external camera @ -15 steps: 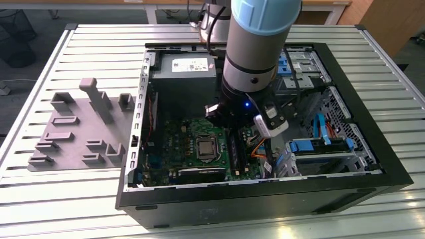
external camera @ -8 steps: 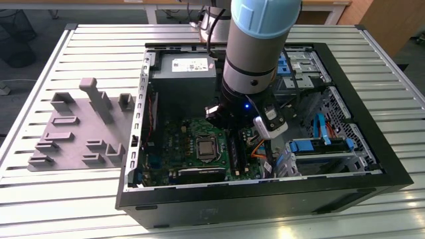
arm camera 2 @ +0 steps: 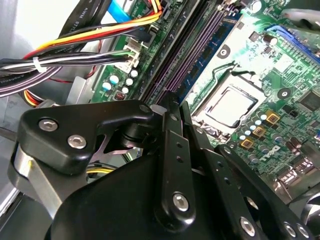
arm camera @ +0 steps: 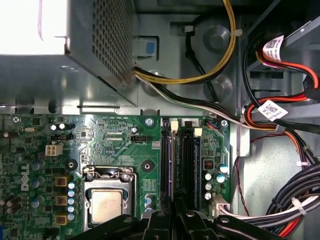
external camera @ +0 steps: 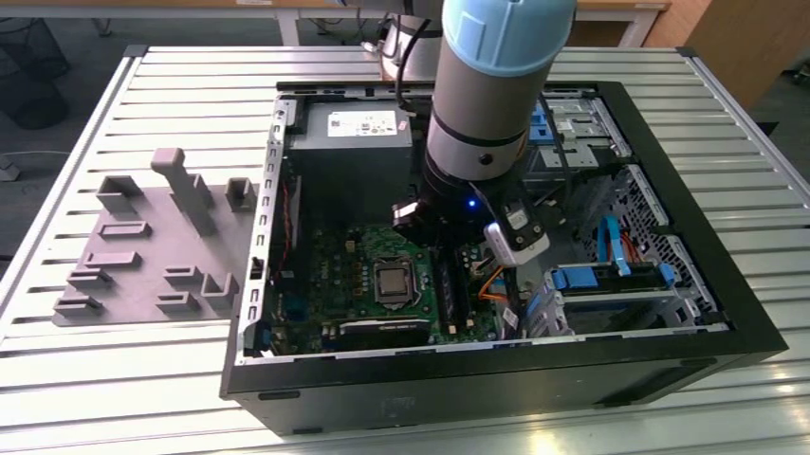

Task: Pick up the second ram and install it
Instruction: 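Insert the second ram into the second slot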

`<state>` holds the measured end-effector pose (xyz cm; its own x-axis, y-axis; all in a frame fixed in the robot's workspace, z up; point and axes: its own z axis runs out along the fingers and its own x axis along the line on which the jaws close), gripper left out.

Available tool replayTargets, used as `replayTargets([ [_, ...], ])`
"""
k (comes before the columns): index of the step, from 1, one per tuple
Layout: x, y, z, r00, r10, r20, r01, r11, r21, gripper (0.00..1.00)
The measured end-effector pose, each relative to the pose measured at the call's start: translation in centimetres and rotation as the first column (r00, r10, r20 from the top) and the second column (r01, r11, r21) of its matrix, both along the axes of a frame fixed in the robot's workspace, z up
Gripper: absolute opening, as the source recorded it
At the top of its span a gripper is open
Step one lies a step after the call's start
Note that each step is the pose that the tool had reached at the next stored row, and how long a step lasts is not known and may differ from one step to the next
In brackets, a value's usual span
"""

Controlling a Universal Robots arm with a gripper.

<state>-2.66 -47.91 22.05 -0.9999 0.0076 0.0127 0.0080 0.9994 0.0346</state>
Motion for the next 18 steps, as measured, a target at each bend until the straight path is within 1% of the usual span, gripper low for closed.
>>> replayTargets([
  [8, 0.02, 0.00, -0.38, 1.0000, 0.000, -0.0004, 0.000, 1.0000, -0.0001, 0.14],
  [18, 0.10, -0.02, -0.58, 1.0000, 0.000, -0.0010, 0.000, 1.0000, -0.0001, 0.14],
])
